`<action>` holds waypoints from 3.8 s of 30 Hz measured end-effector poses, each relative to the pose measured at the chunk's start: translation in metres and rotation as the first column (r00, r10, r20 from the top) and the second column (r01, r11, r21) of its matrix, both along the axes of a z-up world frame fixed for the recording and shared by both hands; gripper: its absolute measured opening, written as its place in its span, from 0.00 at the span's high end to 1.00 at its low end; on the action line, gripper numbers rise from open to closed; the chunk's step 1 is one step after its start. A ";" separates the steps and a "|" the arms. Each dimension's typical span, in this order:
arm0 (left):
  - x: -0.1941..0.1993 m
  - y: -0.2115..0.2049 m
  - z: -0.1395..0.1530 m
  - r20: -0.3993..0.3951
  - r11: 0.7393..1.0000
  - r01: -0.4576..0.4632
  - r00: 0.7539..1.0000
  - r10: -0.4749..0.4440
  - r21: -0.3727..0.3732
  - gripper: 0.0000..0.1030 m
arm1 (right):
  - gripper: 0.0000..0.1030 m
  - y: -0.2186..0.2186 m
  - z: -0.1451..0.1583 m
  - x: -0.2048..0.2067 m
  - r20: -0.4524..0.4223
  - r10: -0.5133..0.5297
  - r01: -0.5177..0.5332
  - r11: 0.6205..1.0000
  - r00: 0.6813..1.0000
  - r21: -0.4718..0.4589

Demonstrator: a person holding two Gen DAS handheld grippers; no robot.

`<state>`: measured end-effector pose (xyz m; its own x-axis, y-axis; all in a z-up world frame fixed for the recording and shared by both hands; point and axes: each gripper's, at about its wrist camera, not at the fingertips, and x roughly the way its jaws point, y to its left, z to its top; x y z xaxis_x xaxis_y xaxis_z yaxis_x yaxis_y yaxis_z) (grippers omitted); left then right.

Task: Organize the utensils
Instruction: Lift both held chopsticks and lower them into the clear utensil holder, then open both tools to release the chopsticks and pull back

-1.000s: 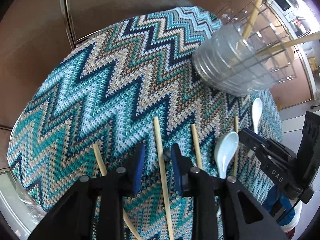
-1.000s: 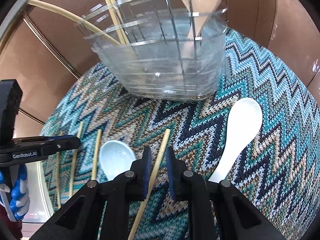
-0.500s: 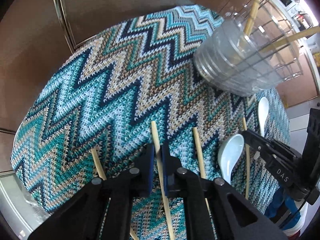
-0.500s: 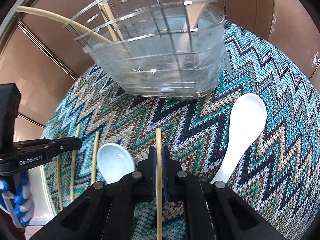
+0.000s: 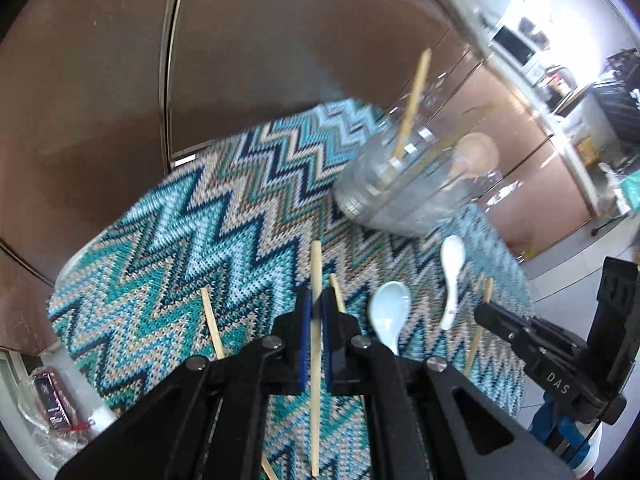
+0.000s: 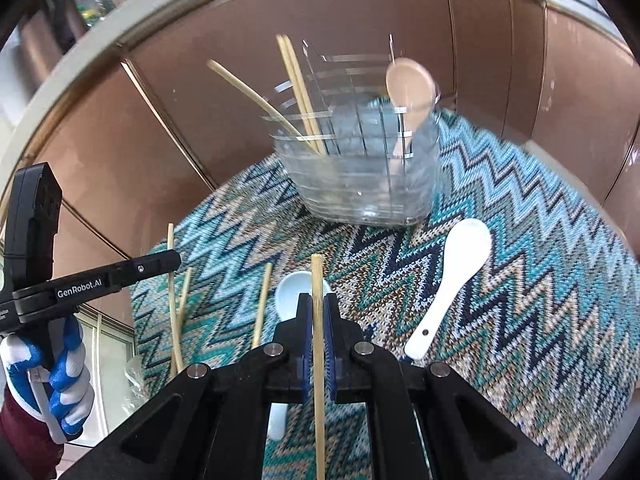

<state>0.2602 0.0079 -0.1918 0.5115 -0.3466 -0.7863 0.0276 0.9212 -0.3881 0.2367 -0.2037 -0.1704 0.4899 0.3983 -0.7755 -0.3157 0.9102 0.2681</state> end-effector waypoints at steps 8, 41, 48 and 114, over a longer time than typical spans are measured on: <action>-0.041 0.006 0.043 0.117 1.000 0.004 0.993 -0.001 -0.025 0.96 | 0.94 -0.001 0.034 -0.052 0.097 -0.014 0.015 1.000 0.995 -0.011; -0.106 -0.023 0.145 0.389 0.998 0.043 0.921 -0.021 -0.049 0.96 | 0.94 -0.013 0.137 -0.146 0.426 -0.059 0.029 0.997 0.903 0.075; -0.080 -0.041 0.163 0.427 0.997 0.066 0.903 -0.042 -0.043 0.96 | 0.94 -0.019 0.155 -0.125 0.500 -0.055 -0.001 0.994 0.864 0.110; -0.004 -0.036 0.165 0.603 0.996 -0.068 0.797 0.023 0.052 0.70 | 0.74 -0.048 0.123 -0.040 0.631 -0.249 0.187 0.969 0.734 0.164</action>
